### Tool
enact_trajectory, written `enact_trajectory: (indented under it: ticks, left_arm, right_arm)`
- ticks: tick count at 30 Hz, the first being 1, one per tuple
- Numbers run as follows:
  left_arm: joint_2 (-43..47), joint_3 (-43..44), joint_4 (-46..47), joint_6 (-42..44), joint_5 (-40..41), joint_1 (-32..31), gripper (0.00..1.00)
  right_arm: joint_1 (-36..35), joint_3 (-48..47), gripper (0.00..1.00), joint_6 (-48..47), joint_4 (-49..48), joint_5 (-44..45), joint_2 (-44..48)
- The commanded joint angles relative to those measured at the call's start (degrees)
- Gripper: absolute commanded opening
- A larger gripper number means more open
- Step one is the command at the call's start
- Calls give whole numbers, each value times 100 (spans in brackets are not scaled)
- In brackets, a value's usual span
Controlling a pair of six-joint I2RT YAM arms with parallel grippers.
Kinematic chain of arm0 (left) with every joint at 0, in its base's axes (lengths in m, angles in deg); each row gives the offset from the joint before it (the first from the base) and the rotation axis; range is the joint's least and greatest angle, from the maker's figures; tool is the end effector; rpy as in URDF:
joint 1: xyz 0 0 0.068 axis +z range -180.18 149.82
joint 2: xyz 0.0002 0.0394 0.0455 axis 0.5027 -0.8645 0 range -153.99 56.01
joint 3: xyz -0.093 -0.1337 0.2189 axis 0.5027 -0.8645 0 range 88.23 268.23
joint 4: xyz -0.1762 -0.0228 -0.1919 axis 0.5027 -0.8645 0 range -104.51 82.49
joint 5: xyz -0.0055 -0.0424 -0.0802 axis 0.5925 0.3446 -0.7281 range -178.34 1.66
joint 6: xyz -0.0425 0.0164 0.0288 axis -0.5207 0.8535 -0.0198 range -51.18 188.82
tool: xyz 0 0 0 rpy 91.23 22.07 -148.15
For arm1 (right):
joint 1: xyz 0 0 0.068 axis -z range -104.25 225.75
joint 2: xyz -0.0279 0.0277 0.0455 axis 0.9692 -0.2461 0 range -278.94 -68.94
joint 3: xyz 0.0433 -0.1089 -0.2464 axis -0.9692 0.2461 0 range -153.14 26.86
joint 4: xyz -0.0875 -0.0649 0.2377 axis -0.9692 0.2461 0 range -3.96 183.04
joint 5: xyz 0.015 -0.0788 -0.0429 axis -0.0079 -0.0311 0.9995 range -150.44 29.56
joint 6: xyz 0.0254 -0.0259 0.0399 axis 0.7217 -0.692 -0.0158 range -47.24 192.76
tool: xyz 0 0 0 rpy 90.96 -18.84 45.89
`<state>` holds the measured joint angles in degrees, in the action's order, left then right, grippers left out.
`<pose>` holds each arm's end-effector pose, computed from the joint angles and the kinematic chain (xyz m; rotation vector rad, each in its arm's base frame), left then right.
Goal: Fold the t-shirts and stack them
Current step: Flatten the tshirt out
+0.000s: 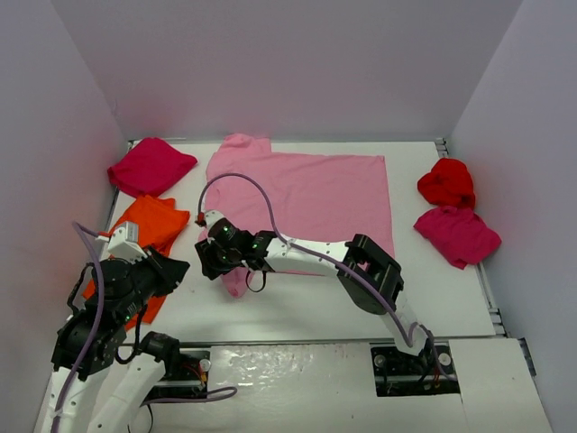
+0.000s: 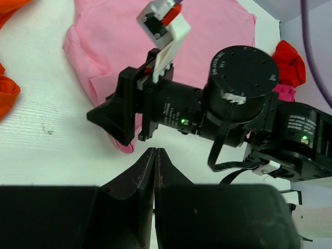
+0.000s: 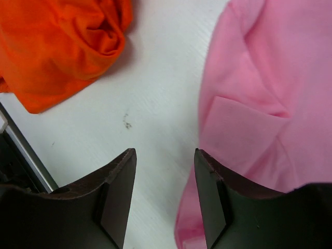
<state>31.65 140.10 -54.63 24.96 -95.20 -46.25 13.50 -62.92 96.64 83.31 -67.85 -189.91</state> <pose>0.0681 -0.0239 0.3522 -0.3972 1.9573 -0.8066 0.2253 0.4382 0.2123 -0.8166 2.0845 1.0154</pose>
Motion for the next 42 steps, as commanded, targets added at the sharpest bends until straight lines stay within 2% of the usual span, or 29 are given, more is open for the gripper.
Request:
enact_trajectory:
  ticks: [1, 10, 20, 27, 33, 42]
  left_arm:
    - [138, 142, 19, -70, 135, -10, 0]
    - [-34, -239, 64, 53, -18, -10, 0]
    - [-339, -517, 493, 22, -207, -10, 0]
    - [-403, -467, -243, -328, 404, -10, 0]
    - [-174, -342, -728, -350, 921, -10, 0]
    - [-185, -401, -820, -242, 862, -10, 0]
  right_arm:
    - [-153, -428, 45, -46, -53, -173, -247]
    - [-200, -849, 43, -138, 211, 64, -524]
    - [-208, -863, 41, -167, 523, 11, -23]
    - [-246, -1081, 39, 37, 1165, 1336, -107]
    - [-387, -1353, 37, -23, 1318, 1624, -474]
    - [-393, -1751, 37, -103, 1378, 1493, -866]
